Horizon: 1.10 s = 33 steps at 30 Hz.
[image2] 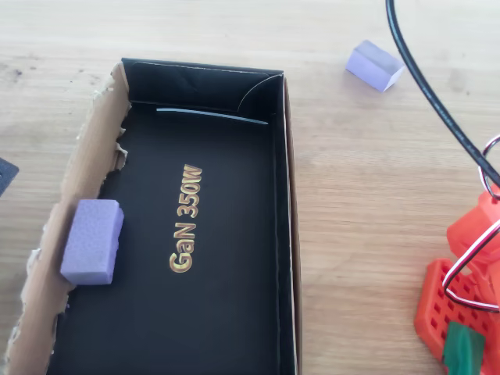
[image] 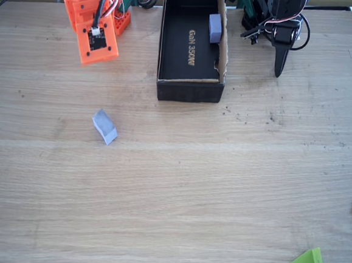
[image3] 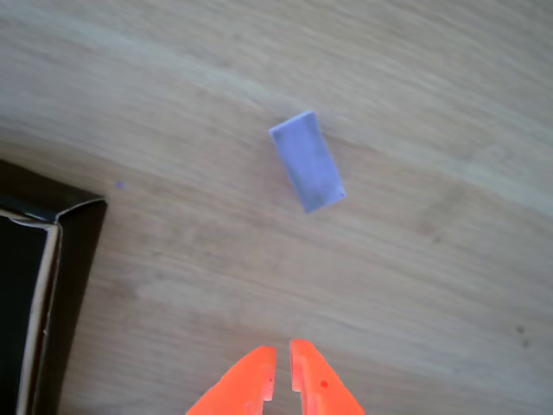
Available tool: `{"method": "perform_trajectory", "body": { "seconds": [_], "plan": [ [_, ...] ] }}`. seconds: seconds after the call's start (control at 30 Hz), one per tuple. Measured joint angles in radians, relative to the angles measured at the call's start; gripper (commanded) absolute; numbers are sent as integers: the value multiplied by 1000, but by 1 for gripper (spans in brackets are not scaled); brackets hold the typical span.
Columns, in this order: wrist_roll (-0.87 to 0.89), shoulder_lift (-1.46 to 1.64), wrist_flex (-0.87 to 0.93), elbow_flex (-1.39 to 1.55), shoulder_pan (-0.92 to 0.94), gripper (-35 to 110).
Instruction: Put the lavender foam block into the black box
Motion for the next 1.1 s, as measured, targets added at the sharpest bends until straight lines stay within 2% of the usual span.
{"method": "perform_trajectory", "body": {
  "seconds": [0.37, 1.1],
  "plan": [
    [-141, -140, 0, -150, 71, 0],
    [-146, -305, 2, -276, 86, 0]
  ]
}}
